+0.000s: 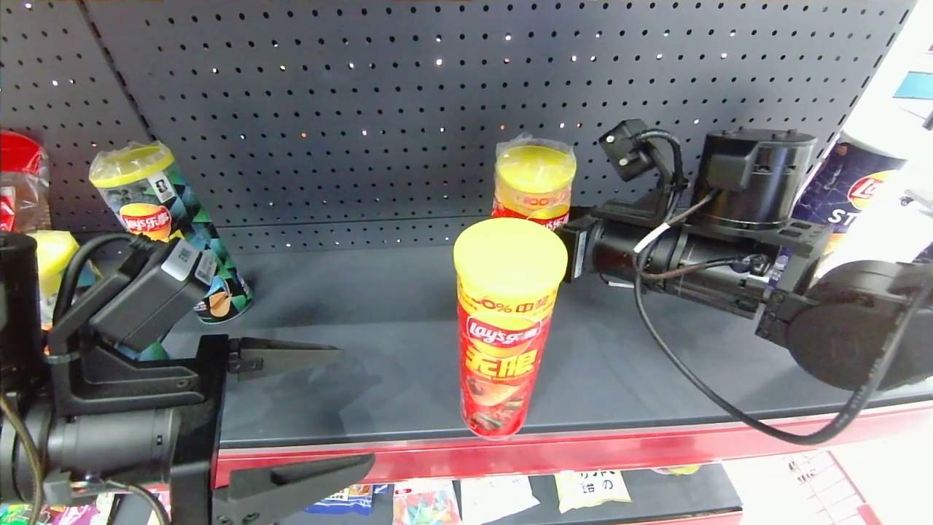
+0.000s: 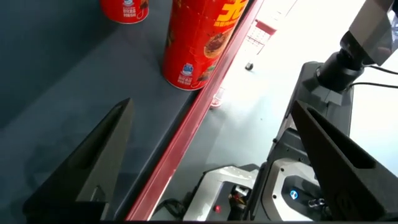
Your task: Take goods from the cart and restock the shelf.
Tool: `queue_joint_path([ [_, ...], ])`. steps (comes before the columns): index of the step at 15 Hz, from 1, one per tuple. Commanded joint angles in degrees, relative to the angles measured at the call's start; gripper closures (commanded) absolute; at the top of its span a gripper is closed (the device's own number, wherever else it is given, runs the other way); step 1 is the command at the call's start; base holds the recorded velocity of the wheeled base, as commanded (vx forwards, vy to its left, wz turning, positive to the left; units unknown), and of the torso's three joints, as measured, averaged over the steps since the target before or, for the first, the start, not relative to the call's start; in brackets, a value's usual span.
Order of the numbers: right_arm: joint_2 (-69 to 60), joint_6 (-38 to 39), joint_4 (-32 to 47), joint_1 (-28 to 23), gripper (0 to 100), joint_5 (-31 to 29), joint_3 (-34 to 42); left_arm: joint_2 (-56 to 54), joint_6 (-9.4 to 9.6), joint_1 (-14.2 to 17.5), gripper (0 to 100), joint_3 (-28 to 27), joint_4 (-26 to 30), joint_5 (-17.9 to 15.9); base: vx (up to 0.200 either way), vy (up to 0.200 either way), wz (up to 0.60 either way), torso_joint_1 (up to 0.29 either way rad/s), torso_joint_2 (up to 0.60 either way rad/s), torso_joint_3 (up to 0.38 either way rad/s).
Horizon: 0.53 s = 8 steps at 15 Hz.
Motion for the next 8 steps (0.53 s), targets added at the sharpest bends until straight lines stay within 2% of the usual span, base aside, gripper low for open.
queue_joint_path([
  [1,-4.89,0.02,0.0,0.22,0,-0.01,3.04,0.41,0.0,-0.02,0,-0.1,-0.01,0.04,0.0,0.0,0.0,0.0,0.0,0.0],
  [5,-9.47,0.02,0.17,0.13,0,-0.09,7.61,0.67,0.0,-0.02,0,-0.89,-0.01,0.66,0.0,0.0,0.0,0.0,0.0,0.0],
  [8,-14.56,0.02,0.35,-0.05,0,-0.62,12.53,1.81,0.0,-0.02,0,-1.24,-0.01,4.09,0.0,0.0,0.0,0.0,0.0,0.0],
])
